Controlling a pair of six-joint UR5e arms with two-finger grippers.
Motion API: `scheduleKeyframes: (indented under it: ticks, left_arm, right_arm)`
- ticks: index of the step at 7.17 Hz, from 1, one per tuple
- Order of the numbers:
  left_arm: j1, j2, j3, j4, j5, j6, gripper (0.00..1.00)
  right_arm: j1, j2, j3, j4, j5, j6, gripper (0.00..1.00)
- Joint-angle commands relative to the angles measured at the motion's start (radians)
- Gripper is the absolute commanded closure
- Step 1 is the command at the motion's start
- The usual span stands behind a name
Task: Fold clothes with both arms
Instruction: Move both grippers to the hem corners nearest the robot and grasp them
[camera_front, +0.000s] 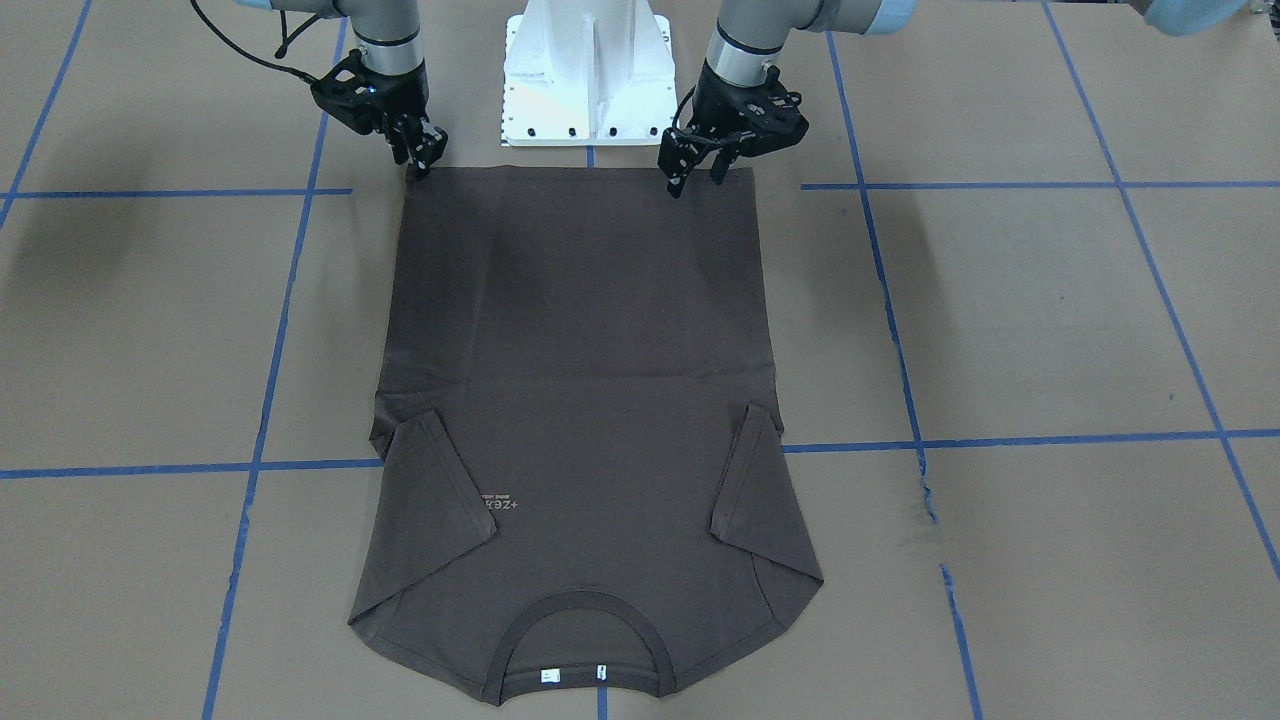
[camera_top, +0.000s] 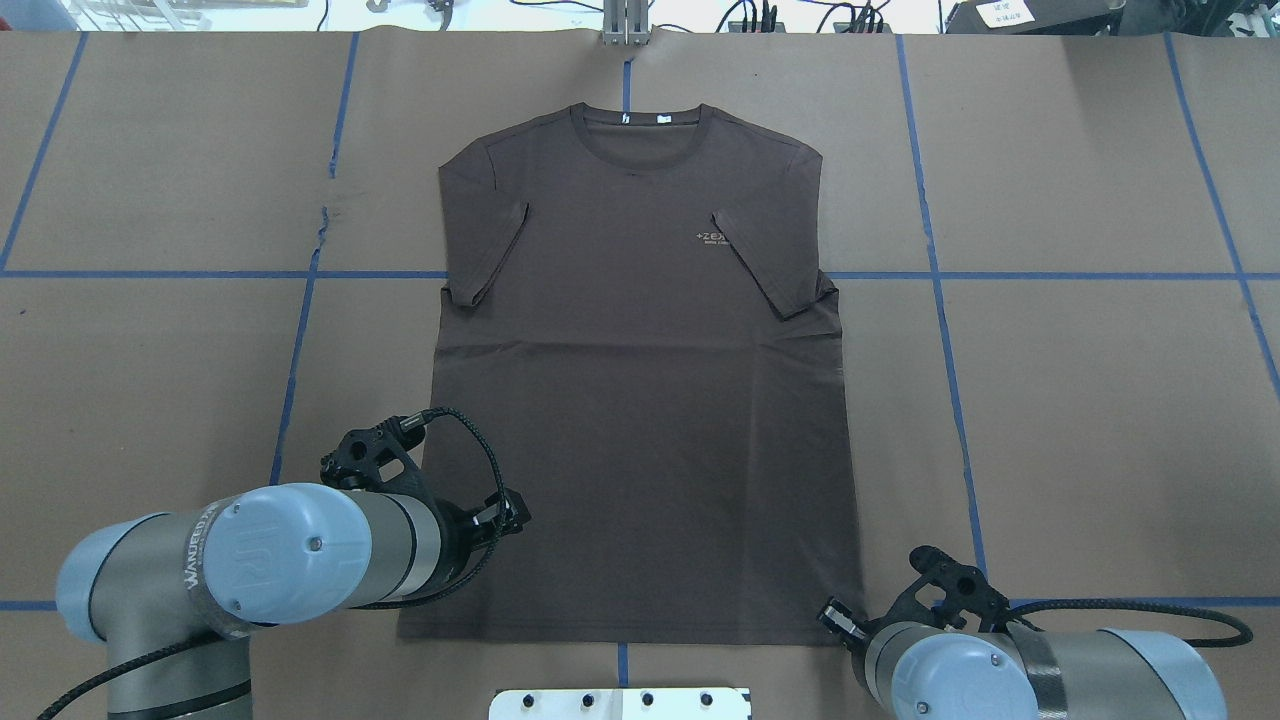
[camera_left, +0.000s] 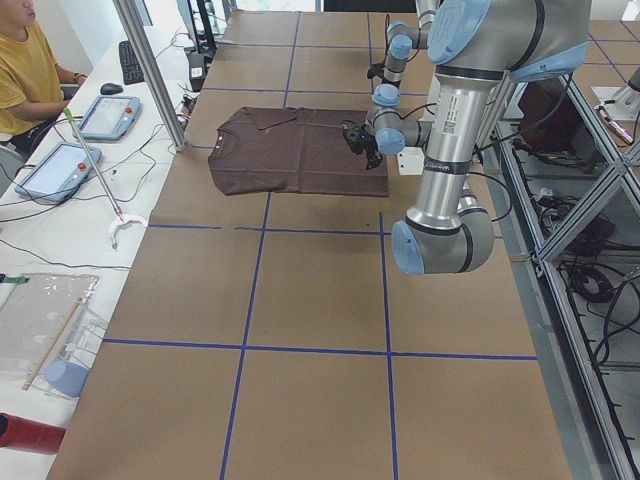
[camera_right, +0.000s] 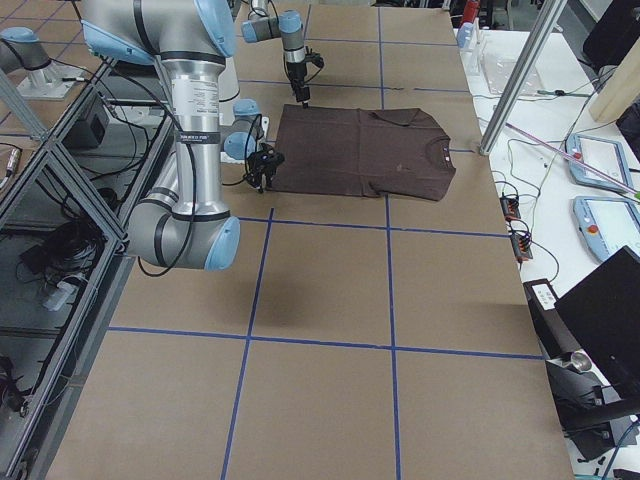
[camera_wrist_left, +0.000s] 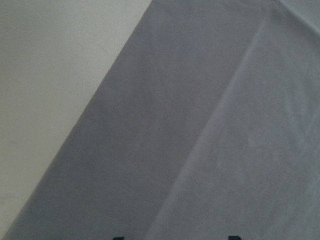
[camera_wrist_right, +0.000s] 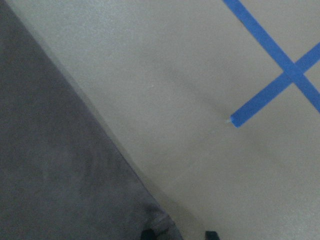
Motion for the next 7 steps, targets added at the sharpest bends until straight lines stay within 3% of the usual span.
scheduleKeyframes:
  ticks: [1,2,7]
  left_arm:
    - [0.000,-0.002,-0.007,0.009,0.000,0.000,0.24]
    - [0.000,-0.002,-0.007,0.009,-0.002,0.000,0.24]
    - [0.008,0.027,-0.016,0.011,0.003,-0.002,0.25]
  right_arm:
    - [-0.005,-0.003,0.001,0.000,0.000,0.000,0.86]
    - [-0.005,-0.003,0.002,-0.002,0.000,0.002,1.00]
    - [0.001,0.012,0.079,-0.087,0.002,0.000,1.00]
